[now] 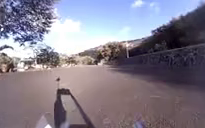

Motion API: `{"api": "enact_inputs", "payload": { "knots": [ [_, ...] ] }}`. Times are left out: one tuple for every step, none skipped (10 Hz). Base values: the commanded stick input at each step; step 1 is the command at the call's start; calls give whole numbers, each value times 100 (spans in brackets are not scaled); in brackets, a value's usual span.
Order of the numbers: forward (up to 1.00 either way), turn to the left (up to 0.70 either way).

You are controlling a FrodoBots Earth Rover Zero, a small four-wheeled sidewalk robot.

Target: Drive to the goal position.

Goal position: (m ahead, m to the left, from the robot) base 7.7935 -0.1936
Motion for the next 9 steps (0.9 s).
{"api": "enact_inputs", "payload": {
  "knots": [
    [69, 2],
    [69, 0],
    [69, -5],
    [69, -10],
    [69, -11],
    [69, -10],
    [69, -10],
    [69, -6],
    [69, -2]
  ]
}}
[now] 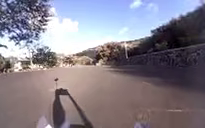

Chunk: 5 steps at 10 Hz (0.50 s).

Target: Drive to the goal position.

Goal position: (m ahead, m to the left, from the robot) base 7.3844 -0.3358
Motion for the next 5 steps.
{"api": "enact_inputs", "payload": {
  "knots": [
    [69, 2],
    [69, 2],
    [69, 2],
    [69, 2],
    [69, 2]
  ]
}}
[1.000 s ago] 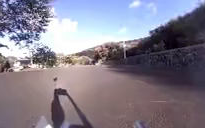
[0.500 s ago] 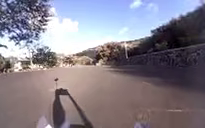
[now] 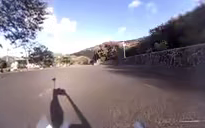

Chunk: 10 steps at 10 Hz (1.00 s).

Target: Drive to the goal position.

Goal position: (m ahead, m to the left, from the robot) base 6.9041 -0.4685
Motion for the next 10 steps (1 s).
{"api": "enact_inputs", "payload": {
  "knots": [
    [69, 2],
    [69, 2],
    [69, 2],
    [69, 2],
    [69, 2],
    [69, 2],
    [69, 2],
    [69, 2],
    [69, 2],
    [69, 2]
  ]
}}
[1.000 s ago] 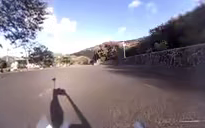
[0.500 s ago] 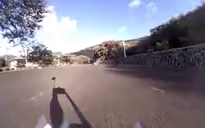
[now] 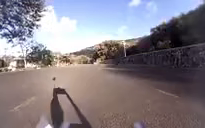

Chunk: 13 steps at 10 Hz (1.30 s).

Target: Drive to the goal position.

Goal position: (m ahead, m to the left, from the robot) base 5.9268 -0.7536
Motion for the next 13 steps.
{"api": "enact_inputs", "payload": {
  "knots": [
    [69, 2],
    [69, 2],
    [69, 2],
    [69, 2],
    [69, 2],
    [69, 2],
    [69, 2],
    [69, 2],
    [69, 2],
    [69, 2],
    [69, 2],
    [69, 2],
    [69, 2]
  ]
}}
